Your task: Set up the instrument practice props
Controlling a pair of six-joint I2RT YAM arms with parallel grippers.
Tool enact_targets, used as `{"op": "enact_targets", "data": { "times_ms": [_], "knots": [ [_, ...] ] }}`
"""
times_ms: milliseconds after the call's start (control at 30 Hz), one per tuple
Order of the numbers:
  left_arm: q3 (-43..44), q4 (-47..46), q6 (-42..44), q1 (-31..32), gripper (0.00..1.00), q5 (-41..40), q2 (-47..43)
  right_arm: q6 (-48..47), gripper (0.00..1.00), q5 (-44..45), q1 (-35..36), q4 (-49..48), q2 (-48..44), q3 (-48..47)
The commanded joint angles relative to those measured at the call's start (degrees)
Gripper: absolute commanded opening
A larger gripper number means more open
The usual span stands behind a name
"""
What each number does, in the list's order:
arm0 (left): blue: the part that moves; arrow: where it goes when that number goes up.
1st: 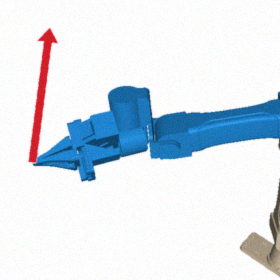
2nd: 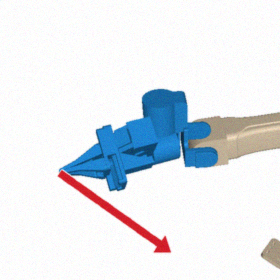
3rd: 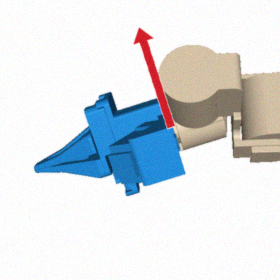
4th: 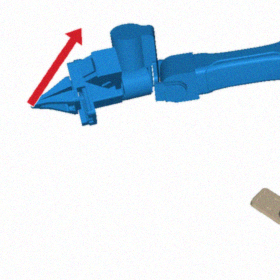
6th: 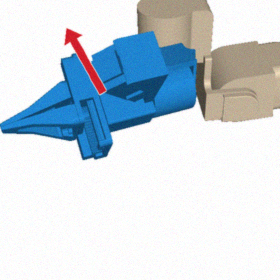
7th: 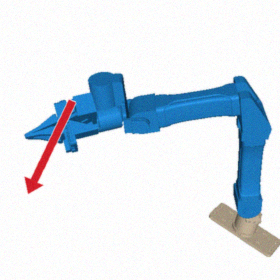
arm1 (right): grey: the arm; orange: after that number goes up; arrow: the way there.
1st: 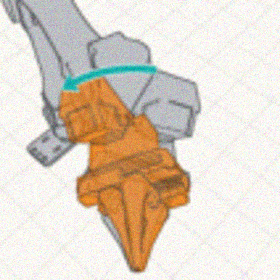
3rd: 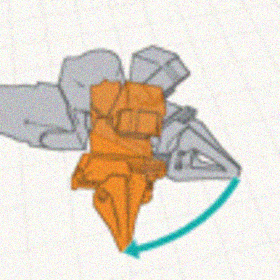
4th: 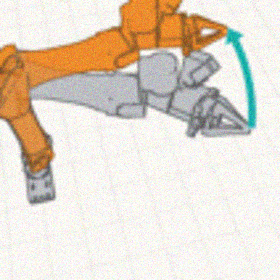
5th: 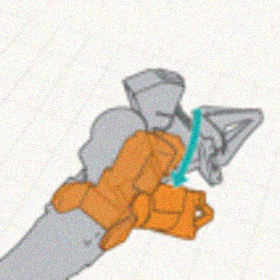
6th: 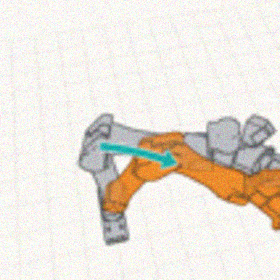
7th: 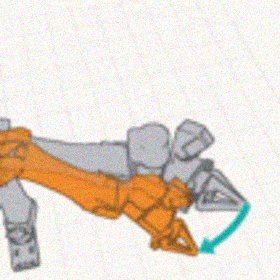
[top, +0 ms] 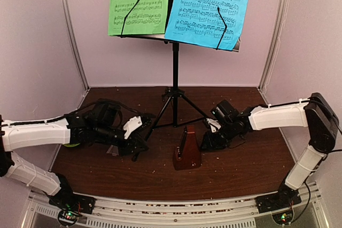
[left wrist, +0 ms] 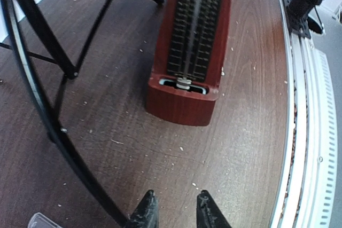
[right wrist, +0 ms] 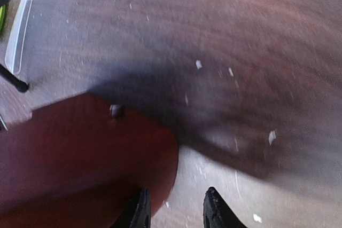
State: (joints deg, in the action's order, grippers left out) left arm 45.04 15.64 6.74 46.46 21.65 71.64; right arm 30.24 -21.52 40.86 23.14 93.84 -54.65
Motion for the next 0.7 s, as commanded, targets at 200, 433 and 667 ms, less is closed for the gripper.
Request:
{"op": "enact_targets", "data": {
  "times_ms": [200,433,667],
  "knots": [
    [-2.23,-9.99,1.75,6.92,0.22,-4.89,7.38,-0.94,0.34,-10.75,-0.27,-8.08,8.32,-9.66],
    [-2.68,-15.71,2.74,8.68,0.18,-8.34,11.81,-1.95,0.37,-13.57,-0.7,-6.1,7.79,-12.04],
    [-4.16,-20.23,4.69,10.17,0.16,-10.37,15.1,-1.77,0.39,-12.9,-3.32,-4.98,2.34,-7.9]
  ]
}}
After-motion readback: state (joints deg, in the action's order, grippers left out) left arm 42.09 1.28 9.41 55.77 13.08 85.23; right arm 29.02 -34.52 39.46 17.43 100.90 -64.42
